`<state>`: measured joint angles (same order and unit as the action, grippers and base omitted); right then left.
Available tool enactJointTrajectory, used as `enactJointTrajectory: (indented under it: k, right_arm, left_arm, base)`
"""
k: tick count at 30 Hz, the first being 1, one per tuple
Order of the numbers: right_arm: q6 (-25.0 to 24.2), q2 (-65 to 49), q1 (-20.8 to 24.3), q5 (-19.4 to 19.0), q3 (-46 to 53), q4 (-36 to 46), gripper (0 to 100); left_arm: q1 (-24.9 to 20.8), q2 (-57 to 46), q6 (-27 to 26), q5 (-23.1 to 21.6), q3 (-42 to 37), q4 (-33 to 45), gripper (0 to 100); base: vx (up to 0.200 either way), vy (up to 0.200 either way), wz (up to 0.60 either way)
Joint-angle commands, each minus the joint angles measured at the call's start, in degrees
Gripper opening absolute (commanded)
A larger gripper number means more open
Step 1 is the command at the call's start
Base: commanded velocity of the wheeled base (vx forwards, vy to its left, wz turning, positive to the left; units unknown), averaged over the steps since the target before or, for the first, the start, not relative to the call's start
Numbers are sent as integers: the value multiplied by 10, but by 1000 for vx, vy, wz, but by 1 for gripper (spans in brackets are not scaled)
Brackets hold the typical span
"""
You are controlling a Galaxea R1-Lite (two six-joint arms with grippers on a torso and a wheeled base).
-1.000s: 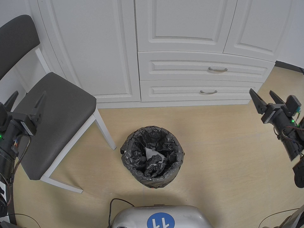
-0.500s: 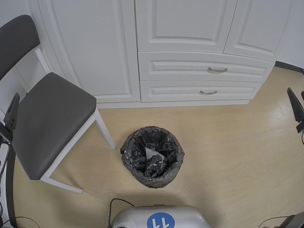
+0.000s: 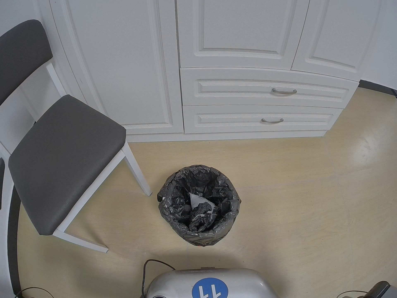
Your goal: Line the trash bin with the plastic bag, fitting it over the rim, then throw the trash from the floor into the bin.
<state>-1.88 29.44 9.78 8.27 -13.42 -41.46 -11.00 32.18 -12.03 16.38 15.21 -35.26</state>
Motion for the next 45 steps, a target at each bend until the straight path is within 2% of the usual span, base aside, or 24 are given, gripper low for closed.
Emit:
enactJointTrajectory:
  k: [1, 5, 11, 12, 14, 19, 26, 28, 32, 35, 39, 43, 45]
  right_arm:
    - [-3, -203, -62, -16, -65, 144, 100]
    - [-3, -244, -63, -18, -63, 180, 100]
    - [-15, -280, -90, -21, -49, 184, 100]
    - [-16, -289, -94, -32, -37, 184, 100]
    - [-16, -294, -96, -42, -20, 183, 100]
    - [-19, -294, -97, -40, 6, 178, 100]
    - [-19, -294, -97, -41, 45, 175, 100]
    - [-19, -294, -97, -43, 89, 175, 100]
    - [-23, -294, -97, -43, 134, 180, 100]
    - [-42, -294, -97, -46, 134, 202, 100]
    - [-38, -294, -97, -46, 134, 239, 100]
    - [-25, -294, -97, -44, 134, 291, 100]
    - [-25, -294, -97, -43, 134, 301, 100]
  left_arm:
    - [34, -184, -1, -5, 90, 157, 100]
    - [56, -216, -1, -7, 92, 186, 100]
    - [68, -245, -1, -7, 73, 188, 100]
    - [72, -252, 0, -7, 66, 188, 100]
    - [74, -268, 0, -7, 51, 188, 100]
    - [106, -311, 4, -7, 19, 193, 100]
    - [109, -322, 9, -6, -21, 204, 100]
    - [109, -322, 39, -11, -95, 206, 100]
    - [109, -322, 63, -21, -152, 210, 100]
    - [109, -322, 97, -23, -152, 218, 100]
    - [109, -322, 101, -23, -152, 235, 100]
    - [109, -322, 104, -22, -152, 314, 100]
    - [109, -322, 107, -23, -152, 320, 100]
  base:
    - [0, 0, 0]
    - [0, 0, 0]
    - [0, 0, 0]
    - [0, 0, 0]
    - [0, 0, 0]
    - [0, 0, 0]
    - [0, 0, 0]
    - [0, 0, 0]
    - [0, 0, 0]
    - [0, 0, 0]
    - [0, 0, 0]
    - [0, 0, 0]
    - [0, 0, 0]
